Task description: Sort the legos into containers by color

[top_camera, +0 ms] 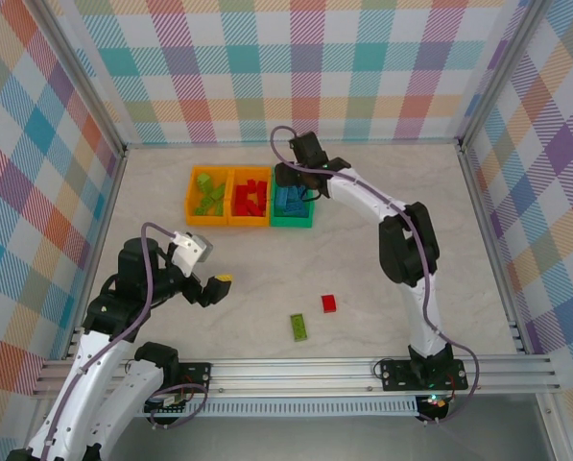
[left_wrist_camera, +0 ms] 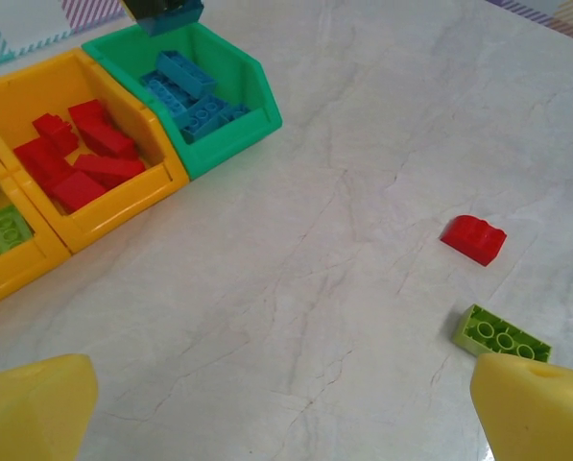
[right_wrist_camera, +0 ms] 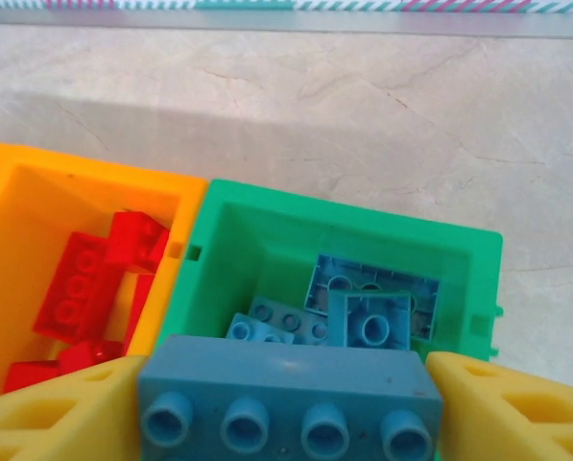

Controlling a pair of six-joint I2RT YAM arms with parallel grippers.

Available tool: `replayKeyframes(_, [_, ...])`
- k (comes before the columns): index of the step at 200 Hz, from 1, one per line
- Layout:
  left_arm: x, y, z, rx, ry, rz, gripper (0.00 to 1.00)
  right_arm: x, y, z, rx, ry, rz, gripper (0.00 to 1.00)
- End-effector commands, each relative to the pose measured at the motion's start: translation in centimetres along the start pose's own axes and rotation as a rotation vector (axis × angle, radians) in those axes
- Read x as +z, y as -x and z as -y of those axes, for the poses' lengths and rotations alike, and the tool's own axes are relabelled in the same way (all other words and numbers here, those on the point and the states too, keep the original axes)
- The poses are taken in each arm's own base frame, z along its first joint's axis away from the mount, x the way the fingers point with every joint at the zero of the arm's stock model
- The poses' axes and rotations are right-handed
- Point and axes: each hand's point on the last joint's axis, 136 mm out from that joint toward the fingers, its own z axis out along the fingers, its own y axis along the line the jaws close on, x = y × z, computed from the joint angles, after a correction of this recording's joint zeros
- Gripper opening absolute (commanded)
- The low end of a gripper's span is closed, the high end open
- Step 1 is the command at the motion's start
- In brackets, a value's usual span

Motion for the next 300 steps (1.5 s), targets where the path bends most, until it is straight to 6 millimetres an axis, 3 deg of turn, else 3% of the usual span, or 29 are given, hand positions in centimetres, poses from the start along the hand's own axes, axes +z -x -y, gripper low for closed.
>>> replayKeyframes(1, [0.3, -0.1, -0.2, 0.0, 0.013, 0.01, 1.0, -1.4, 0.4, -1.2, -0.053, 0.02, -0.031, 0.78])
replayKeyframes(44, [0.4, -0.2, -0.5, -0.013, 0.023, 0.002, 1.0, -4.2, 0.4, -1.3, -0.042, 0.044, -0.019, 0.81])
replayKeyframes(65, [0.5, -0.2, -0.8, -0.026, 0.042, 0.002, 1.0, -7.1, -0.3, -1.1, -0.009, 0.07, -0.006, 0.82])
replayKeyframes(86, [0.9, 0.0, -1.7, -0.081, 0.082, 0.019, 1.0, -10.8, -1.4, -1.3, 0.014, 0.136, 0.028, 0.89])
replayKeyframes(107, [1.0, 1.1, -2.9, -0.206, 0.13, 0.035, 1.0, -14.3, -4.0, -1.4, 0.024, 0.222, 0.039, 1.0])
replayKeyframes(129, [0.7, 2.6, -3.6, -0.404, 0.15, 0.014, 1.0, -18.1, -7.2, -1.8, 0.014, 0.325, 0.024, 1.0])
replayKeyframes(150, [1.0, 2.4, -4.5, -0.628, 0.2, -0.059, 1.0, -21.4, -10.0, -1.5, 0.015, 0.386, 0.017, 1.0])
replayKeyframes(174, [2.0, 2.0, -4.5, -0.818, 0.238, -0.09, 0.89, -24.2, -13.5, -1.0, 0.064, 0.441, -0.02, 1.0])
replayKeyframes(195, [3.5, 1.5, -2.8, -0.942, 0.238, -0.107, 0.84, -25.7, -16.2, -0.7, 0.117, 0.478, -0.052, 1.0])
replayKeyframes(224, [6.1, -0.7, 1.3, -0.949, 0.246, -0.228, 0.84, -25.5, -18.9, 1.3, 0.142, 0.402, -0.089, 1.0])
replayKeyframes(260, [10.0, -4.4, 7.8, -0.895, 0.254, -0.412, 0.82, -24.8, -19.9, 2.1, 0.165, 0.361, -0.111, 1.0])
replayKeyframes(300, [14.0, -7.2, 14.2, -0.799, 0.216, -0.553, 0.81, -24.5, -20.6, 2.8, 0.165, 0.321, -0.13, 1.0])
